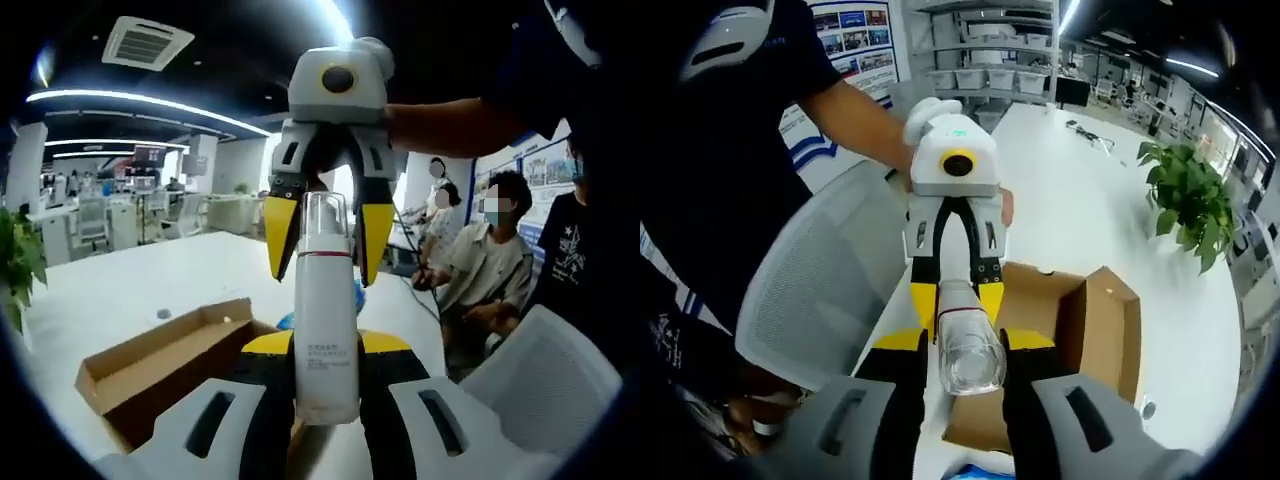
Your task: Operate the shoe box by opening the lid, removing the specified soft item, and placing it in the target area until the item is outside and the box remains undamaged.
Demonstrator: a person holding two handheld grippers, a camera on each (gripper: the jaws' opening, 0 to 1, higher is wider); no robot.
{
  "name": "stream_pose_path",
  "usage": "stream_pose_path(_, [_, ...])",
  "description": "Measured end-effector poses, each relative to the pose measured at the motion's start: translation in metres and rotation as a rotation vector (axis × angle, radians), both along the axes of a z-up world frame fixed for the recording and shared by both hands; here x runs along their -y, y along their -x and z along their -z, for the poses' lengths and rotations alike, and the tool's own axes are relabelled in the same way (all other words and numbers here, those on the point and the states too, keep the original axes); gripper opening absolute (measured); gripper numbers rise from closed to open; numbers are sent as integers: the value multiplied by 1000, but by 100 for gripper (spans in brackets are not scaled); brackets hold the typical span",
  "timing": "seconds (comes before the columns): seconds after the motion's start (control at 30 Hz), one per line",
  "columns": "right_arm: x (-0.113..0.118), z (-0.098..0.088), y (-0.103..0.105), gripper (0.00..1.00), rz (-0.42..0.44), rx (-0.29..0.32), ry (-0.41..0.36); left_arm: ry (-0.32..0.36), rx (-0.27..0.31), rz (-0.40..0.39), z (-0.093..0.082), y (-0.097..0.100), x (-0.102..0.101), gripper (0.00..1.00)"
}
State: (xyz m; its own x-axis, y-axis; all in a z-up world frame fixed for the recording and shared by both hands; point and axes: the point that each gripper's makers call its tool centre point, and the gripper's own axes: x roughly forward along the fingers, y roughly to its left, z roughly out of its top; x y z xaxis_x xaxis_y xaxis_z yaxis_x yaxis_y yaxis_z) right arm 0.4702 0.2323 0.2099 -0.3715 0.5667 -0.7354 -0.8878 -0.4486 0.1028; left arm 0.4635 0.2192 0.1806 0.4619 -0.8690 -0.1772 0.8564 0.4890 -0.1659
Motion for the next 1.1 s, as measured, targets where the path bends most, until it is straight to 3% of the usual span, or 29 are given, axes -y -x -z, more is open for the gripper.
stream_pose_path(0.07, [0,-4,2,25,-3,2,-2,-6,-10,7,1,2,1,21])
stream_pose_path(0.13, [2,-6,2,27,30,-23,13,-77,49,-21,4,-4,-3,21])
stream_pose_path(0.17, [4,-5,0,28,65,-48,35,-92,48,-28,5,-4,-3,21])
stream_pose_path(0.23, [6,-8,-2,31,178,-141,55,-222,139,-88,9,-13,-11,21])
stream_pose_path(0.27, [5,-9,-11,31,246,-157,49,-242,168,-105,7,-13,-11,21])
stream_pose_path(0.3, [5,-11,-21,32,374,-231,58,-267,212,-153,3,-19,-15,21])
stream_pose_path(0.33, [0,-17,-25,32,441,-299,22,-311,218,-180,4,-19,-17,21])
stream_pose_path(0.37, [-3,-18,-36,30,588,-398,25,-318,268,-197,-1,-20,-15,21])
stream_pose_path(0.4, [-6,-26,-31,31,614,-500,1,-336,294,-252,-4,-25,-20,21])
stream_pose_path(0.43, [-14,-36,-24,31,636,-631,-46,-378,308,-258,-2,-25,-19,21])
stream_pose_path(0.47, [-9,-29,-22,30,669,-662,17,-375,337,-265,-6,-26,-17,21])
stream_pose_path(0.5, [-9,-28,-20,29,655,-652,11,-378,340,-293,-8,-29,-18,21])
stream_pose_path(0.53, [-9,-23,-20,28,623,-590,-4,-390,337,-288,-7,-29,-17,21])
stream_pose_path(0.57, [-6,-15,-20,26,623,-566,35,-383,356,-294,-11,-31,-16,21])
stream_pose_path(0.63, [-7,-13,-17,21,617,-589,40,-413,369,-295,-12,-33,-17,21])
stream_pose_path(0.87, [-11,-12,-14,20,657,-624,33,-462,405,-291,-13,-34,-22,21])
stream_pose_path(1.1, [-12,-9,-5,19,652,-581,42,-474,387,-283,-7,-31,-22,22])
